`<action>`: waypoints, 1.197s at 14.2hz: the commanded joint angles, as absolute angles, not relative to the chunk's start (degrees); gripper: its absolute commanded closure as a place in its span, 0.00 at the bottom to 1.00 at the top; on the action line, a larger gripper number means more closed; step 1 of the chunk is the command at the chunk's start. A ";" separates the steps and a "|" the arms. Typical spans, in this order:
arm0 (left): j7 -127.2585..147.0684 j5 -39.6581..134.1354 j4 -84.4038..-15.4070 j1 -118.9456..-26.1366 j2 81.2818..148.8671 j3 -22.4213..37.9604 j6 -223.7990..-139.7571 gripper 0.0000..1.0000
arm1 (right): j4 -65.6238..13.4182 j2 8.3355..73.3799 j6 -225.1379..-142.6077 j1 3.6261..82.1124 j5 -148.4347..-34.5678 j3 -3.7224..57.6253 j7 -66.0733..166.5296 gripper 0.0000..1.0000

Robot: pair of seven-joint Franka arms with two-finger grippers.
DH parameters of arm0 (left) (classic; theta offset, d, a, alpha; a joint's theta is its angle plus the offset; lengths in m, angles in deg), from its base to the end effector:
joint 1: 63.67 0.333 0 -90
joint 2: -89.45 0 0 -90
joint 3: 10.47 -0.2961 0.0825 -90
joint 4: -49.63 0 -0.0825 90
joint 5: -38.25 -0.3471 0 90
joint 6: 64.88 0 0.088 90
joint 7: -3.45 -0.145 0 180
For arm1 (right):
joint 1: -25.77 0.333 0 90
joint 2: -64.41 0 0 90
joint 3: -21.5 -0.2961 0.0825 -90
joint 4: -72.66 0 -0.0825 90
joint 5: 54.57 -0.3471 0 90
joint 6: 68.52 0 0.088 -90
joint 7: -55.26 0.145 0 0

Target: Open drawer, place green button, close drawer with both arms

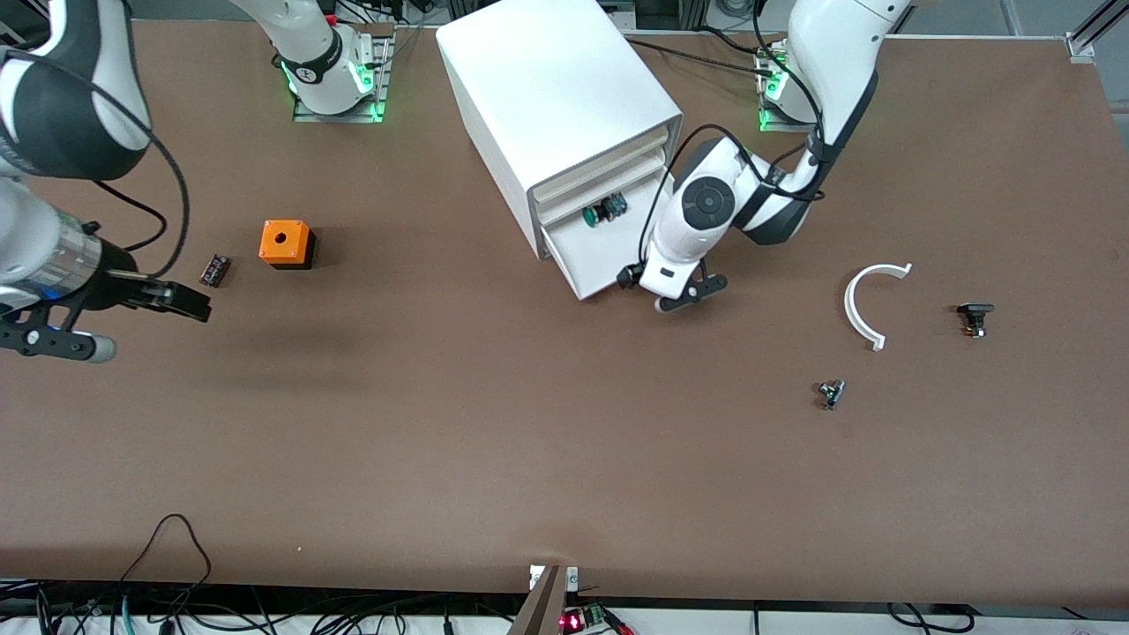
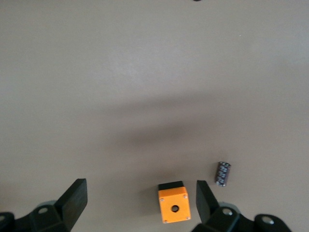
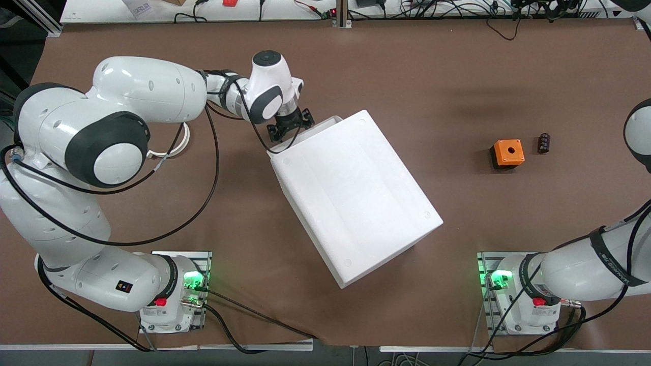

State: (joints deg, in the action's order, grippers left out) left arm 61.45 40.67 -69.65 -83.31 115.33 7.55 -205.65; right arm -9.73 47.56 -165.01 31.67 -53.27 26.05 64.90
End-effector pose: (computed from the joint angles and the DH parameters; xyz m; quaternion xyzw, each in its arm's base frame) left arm 0.4322 -0.3394 0.1865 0.9750 0.2050 -0.0791 0.0332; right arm 0.6012 0.0163 0.4697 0.9971 -0.0693 -0.0212 0.0249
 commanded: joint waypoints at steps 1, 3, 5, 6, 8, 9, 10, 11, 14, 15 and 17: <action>61.55 41.15 -73.94 -83.44 111.52 9.73 -204.72 0.00 | -11.54 49.12 -165.55 30.70 -53.07 25.10 61.25 0.00; 61.55 41.15 -74.38 -83.44 111.34 11.59 -203.40 0.00 | -11.89 49.20 -166.42 29.73 -52.99 25.19 57.99 0.00; 61.55 41.15 -74.47 -83.44 111.25 13.69 -202.95 0.00 | -11.90 49.64 -165.81 29.64 -52.90 25.19 55.98 0.00; 61.55 41.15 -74.64 -83.44 111.25 14.31 -202.95 0.00 | -11.98 49.64 -165.81 29.55 -52.90 25.19 53.79 0.00; 61.55 41.15 -74.65 -83.44 111.16 14.58 -202.95 0.00 | -12.68 50.17 -165.37 29.55 -52.98 25.19 53.15 0.00; 61.55 41.15 -74.73 -83.44 111.16 15.19 -202.35 0.00 | -13.56 50.69 -165.02 29.64 -53.07 25.19 53.32 0.00; 61.46 41.15 -74.73 -83.44 111.16 16.33 -200.43 0.00 | -15.74 52.44 -165.02 29.64 -53.16 25.19 53.76 0.00; 61.38 41.15 -74.65 -83.44 111.16 16.60 -199.36 0.00 | -18.98 54.81 -166.50 29.64 -53.16 25.11 53.77 0.00; 61.37 41.15 -73.77 -82.31 110.64 16.25 -199.70 0.00 | -26.99 61.49 -172.31 29.64 -53.16 25.11 53.77 0.00; 61.37 40.54 -73.25 -80.82 109.33 15.99 -200.05 0.00 | -27.27 61.77 -171.71 29.64 -53.16 25.19 53.77 0.00; 61.29 40.36 -70.88 -75.91 106.09 15.20 -200.32 0.00 | -26.93 61.42 -171.61 29.46 -53.07 25.37 53.59 0.00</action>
